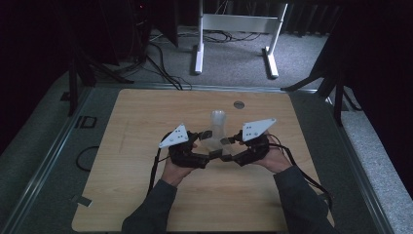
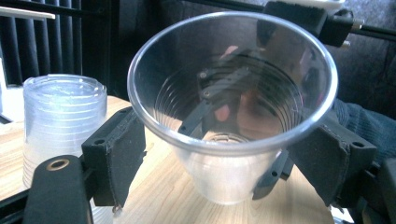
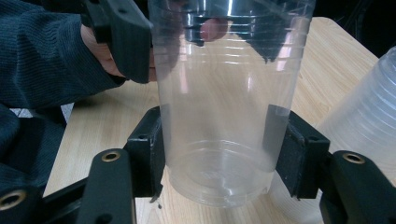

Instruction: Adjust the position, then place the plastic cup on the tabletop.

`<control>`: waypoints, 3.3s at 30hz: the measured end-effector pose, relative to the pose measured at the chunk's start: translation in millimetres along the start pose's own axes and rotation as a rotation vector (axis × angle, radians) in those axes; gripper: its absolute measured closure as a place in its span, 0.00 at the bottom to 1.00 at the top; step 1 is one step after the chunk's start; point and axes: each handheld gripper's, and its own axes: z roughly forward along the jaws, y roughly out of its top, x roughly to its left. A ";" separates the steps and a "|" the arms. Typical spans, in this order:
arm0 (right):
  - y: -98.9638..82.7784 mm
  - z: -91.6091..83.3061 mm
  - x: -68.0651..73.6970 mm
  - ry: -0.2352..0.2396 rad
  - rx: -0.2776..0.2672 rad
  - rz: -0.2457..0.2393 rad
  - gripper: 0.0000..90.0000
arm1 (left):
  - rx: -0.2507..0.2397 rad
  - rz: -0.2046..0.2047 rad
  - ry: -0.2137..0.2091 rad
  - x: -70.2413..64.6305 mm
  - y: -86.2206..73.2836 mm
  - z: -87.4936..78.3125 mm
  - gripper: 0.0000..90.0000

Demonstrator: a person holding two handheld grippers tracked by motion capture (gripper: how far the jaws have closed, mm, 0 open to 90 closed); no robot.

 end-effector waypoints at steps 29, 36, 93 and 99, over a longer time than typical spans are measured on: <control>-10.6 8.2 0.6 0.005 -0.110 0.031 0.46 | -0.089 -0.005 0.012 -1.2 4.0 -5.8 0.25; -12.0 9.4 0.7 0.010 -0.104 0.037 0.45 | -0.086 0.000 0.014 -2.0 3.5 -5.7 0.29; -41.5 0.1 -3.8 -0.225 0.038 0.167 0.26 | -0.045 0.015 0.336 24.6 -8.0 -57.1 0.32; -44.7 -1.5 -2.9 -0.235 0.036 0.178 0.26 | -0.027 0.022 0.386 28.1 -12.1 -63.2 0.32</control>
